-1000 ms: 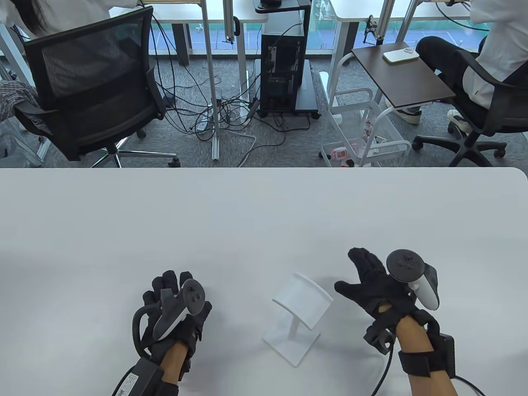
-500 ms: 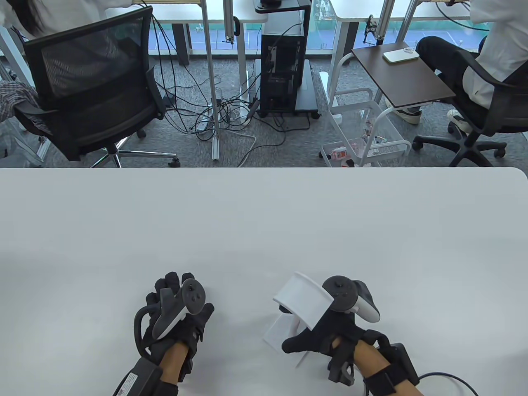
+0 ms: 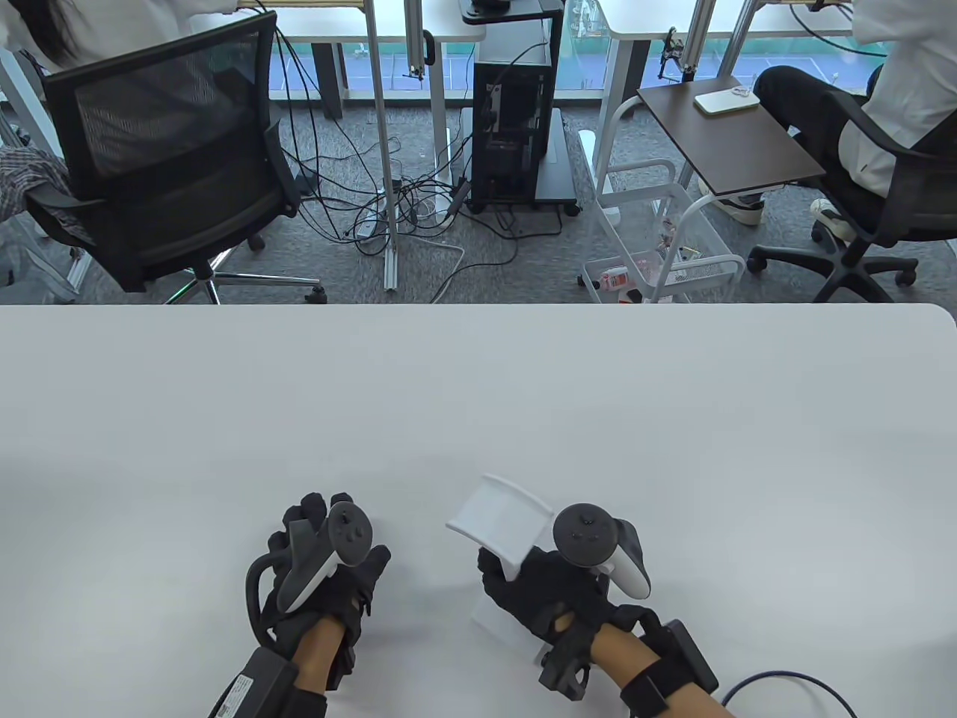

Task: Separate headphone stand from headphone stand base

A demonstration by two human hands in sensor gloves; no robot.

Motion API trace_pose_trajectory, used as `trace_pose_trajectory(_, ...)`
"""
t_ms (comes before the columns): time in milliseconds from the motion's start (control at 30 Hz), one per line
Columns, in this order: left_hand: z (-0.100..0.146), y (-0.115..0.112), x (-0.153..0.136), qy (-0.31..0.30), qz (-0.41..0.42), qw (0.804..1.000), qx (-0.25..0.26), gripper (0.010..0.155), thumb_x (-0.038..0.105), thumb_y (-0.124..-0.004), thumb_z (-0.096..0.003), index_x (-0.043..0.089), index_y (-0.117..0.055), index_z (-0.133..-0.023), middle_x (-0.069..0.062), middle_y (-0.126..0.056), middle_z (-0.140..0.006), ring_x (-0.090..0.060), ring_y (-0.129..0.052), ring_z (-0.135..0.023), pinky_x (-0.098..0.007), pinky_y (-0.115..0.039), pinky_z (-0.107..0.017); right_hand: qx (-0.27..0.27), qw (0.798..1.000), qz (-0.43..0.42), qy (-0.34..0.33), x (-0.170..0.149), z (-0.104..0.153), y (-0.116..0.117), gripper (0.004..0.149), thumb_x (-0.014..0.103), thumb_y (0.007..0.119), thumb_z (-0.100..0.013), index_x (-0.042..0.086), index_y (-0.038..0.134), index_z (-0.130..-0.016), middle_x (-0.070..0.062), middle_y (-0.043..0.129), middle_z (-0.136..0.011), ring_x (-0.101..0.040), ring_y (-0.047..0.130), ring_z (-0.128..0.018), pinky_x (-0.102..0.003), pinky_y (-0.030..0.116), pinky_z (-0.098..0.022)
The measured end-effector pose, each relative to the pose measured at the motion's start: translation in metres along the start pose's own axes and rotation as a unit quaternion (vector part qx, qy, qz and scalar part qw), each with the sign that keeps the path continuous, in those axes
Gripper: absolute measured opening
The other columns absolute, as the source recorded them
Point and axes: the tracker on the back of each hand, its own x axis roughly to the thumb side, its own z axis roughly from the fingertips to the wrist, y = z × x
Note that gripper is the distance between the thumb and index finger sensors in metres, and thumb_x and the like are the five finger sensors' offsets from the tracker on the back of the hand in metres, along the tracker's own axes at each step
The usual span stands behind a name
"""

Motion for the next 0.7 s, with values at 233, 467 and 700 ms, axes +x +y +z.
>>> trace_pose_trajectory(233, 0.0, -0.001, 0.002, -0.004, 0.005, 1.0, 0.001, 0.088, 0.067, -0.066, -0.0384, 0.025, -0.031, -0.107, -0.016, -0.024, -0.113, -0.045, -0.034, -0.106, -0.063, -0.039, -0.073, 0.07, 0.997, -0.009, 0.044, 0.003, 0.001, -0.007, 0.041, 0.052, 0.083, -0.043, 0.03, 0.074, -0.077, -0.007, 0.094, -0.051, -0.028, 0.095, -0.035, -0.051, 0.078, -0.035)
trace_pose_trajectory(467, 0.001, -0.002, 0.003, -0.009, 0.008, 1.0, -0.001, 0.088, 0.067, -0.066, -0.0384, 0.025, -0.031, -0.107, -0.016, -0.025, -0.113, -0.045, -0.034, -0.106, -0.063, -0.039, -0.073, 0.066, 0.996, -0.011, 0.059, -0.001, 0.014, -0.025, 0.037, 0.053, 0.083, -0.044, 0.03, 0.077, -0.072, -0.007, 0.094, -0.049, -0.028, 0.095, -0.033, -0.052, 0.078, -0.034)
trace_pose_trajectory(700, 0.0, -0.004, 0.005, -0.011, 0.004, 1.0, -0.005, 0.088, 0.067, -0.066, -0.0384, 0.024, -0.031, -0.107, -0.016, -0.025, -0.113, -0.045, -0.035, -0.106, -0.063, -0.039, -0.073, 0.015, 0.996, -0.076, 0.043, 0.0, 0.023, -0.052, 0.037, 0.053, 0.083, -0.044, 0.03, 0.077, -0.072, -0.007, 0.094, -0.049, -0.029, 0.095, -0.033, -0.052, 0.078, -0.034)
